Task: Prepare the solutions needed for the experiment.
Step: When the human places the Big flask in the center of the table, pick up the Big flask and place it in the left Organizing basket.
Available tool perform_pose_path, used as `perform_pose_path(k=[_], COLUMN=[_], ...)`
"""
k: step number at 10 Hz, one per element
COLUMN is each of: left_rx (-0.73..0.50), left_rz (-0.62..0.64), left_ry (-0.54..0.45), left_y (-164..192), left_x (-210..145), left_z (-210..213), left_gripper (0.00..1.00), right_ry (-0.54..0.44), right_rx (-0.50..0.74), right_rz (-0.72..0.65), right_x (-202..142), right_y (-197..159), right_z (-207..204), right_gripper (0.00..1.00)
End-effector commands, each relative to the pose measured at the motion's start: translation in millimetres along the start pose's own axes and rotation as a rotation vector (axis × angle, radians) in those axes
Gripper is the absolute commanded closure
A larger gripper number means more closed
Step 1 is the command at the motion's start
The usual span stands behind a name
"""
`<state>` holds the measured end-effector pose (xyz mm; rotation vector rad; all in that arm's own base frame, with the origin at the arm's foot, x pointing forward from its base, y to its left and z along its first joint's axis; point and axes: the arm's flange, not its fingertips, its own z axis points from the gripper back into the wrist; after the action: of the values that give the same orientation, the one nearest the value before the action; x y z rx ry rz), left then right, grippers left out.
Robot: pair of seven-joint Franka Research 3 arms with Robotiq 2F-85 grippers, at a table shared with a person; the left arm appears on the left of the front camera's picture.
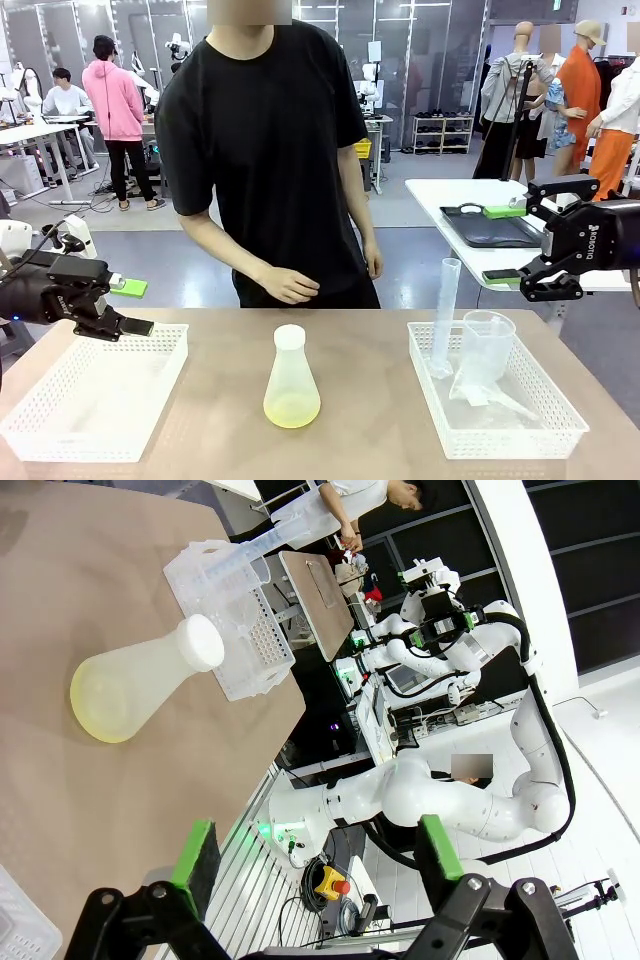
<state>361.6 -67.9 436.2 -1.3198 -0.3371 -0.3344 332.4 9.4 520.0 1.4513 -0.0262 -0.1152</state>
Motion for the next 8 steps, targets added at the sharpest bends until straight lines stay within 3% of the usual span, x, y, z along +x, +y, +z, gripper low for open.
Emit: perform_pose_path(k=[1, 2, 3, 7, 8], left_rx=[-0.010, 0.000, 0.070, 0.362, 0.370], left_rz=[-0.019, 0.000, -0.106, -0.629, -0.788], left_ry=[0.007, 0.000, 0.011, -0.015, 0.010], left_y=[1, 0, -2, -12, -10], left_x=[-2, 0, 12, 34, 35], left_z=[0, 0, 0, -9, -11], left_gripper=[0.00, 0.00, 0.00, 0.00, 0.00], right_ry=[0.001, 0.001, 0.001, 0.001, 0.001], right_rx=[0.008, 0.008, 0.008, 0.008, 0.008], right_rz=[-0.002, -0.002, -0.002, -0.002, -0.002], right_x=[1, 1, 1, 1, 1], right_y=[1, 1, 1, 1, 1], right_z=[0, 0, 0, 0, 0], right_gripper=[0.15, 0.15, 0.15, 0.15, 0.15])
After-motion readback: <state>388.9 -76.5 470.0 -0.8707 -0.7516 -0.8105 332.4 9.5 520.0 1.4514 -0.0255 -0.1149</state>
